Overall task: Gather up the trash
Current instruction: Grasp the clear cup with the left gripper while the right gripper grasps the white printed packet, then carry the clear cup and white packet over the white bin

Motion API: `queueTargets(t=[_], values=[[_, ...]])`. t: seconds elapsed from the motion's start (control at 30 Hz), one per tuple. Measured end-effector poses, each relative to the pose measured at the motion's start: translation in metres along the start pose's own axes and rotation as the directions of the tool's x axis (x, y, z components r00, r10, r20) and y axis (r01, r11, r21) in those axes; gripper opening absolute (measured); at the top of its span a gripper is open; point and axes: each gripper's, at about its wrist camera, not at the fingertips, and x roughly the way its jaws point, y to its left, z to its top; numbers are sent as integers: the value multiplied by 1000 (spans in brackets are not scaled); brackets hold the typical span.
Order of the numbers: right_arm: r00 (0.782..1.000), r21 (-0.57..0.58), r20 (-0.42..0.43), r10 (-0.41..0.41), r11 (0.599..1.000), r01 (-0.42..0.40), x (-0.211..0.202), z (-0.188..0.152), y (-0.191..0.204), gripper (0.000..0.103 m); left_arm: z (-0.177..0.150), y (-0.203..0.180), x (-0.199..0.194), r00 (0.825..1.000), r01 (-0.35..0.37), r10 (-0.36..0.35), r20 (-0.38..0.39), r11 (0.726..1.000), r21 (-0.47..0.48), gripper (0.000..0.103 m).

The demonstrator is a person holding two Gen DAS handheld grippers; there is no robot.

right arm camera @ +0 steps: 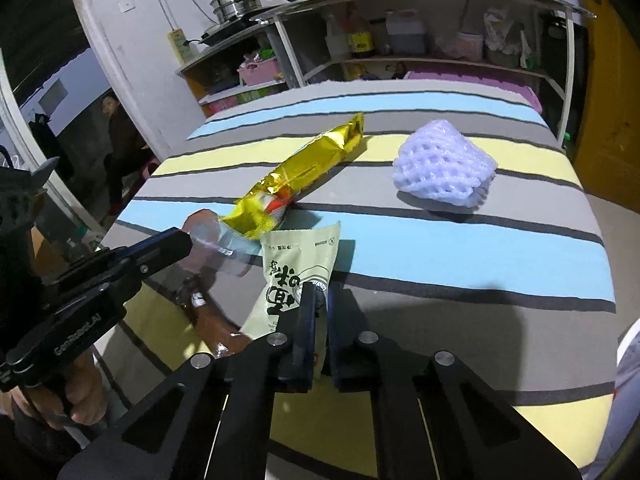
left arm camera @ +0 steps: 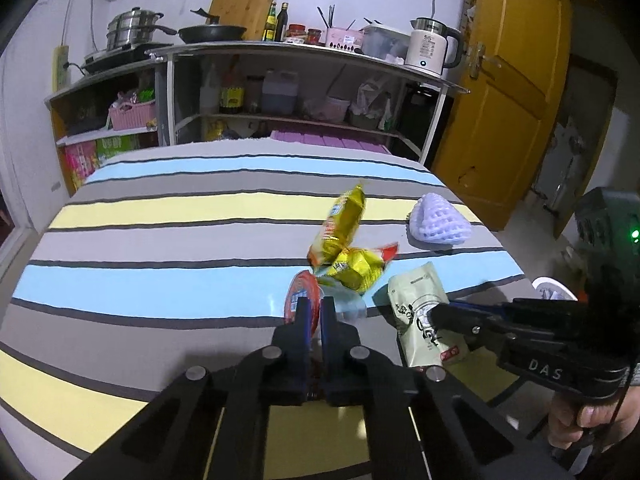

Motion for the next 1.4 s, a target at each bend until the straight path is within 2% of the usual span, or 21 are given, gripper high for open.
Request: queueTargets(t=[0.27, 0.67, 1.07, 1.4], values=[[999, 5, 43, -6, 1000, 6, -20, -3, 1, 2, 0, -6, -20, 999, -3, 3, 40, 1000, 2, 3], [993, 27, 112, -38, 999, 35, -71, -20, -3, 1, -1, -30, -62, 996, 23, -25, 91, 1000, 15, 3], [977, 66, 191, -93, 994, 82, -138, -49, -18, 1, -10, -93, -93, 989, 85, -94, 112, 993, 83, 3], [959, 112, 235, -158, 985, 135, -183, -72, -41, 1, -14, -139, -102, 980, 156, -170, 108, 980, 127, 3]])
